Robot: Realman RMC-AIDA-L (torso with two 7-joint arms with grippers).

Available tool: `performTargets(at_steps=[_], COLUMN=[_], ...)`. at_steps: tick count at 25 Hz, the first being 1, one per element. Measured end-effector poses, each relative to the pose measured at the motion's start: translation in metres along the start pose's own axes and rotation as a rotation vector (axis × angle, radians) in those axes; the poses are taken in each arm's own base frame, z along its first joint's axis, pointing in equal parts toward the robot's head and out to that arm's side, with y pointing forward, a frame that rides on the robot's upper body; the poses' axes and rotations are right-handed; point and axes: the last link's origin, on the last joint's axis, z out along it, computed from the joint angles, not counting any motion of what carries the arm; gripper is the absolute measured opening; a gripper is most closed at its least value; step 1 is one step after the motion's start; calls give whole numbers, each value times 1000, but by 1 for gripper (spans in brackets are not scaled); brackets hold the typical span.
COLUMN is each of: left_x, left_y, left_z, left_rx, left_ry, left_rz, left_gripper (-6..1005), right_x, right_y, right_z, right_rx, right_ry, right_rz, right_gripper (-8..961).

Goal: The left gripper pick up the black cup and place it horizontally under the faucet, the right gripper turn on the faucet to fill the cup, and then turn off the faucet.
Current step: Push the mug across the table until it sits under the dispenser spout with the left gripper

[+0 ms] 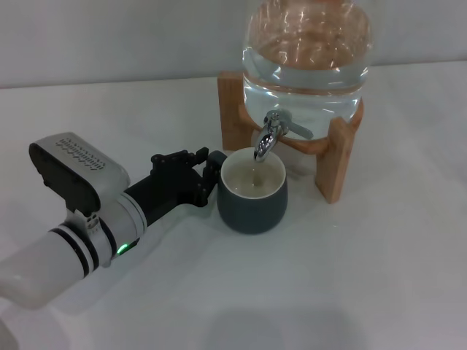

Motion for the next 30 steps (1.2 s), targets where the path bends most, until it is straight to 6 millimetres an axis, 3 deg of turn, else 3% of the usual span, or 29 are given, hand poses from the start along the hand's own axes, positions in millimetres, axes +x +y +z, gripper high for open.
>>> performTargets(at_steps=[30], left_x=[-8], left_y=[-1], left_z=[0], left_rx=[20], left_ry=[-50], left_rz=[-13], left_gripper=[321], right_x=[-1], right_y=[0], right_z=[0], right_rx=[1], right_ry=[-2], right_rz=[-4], right_gripper=[842])
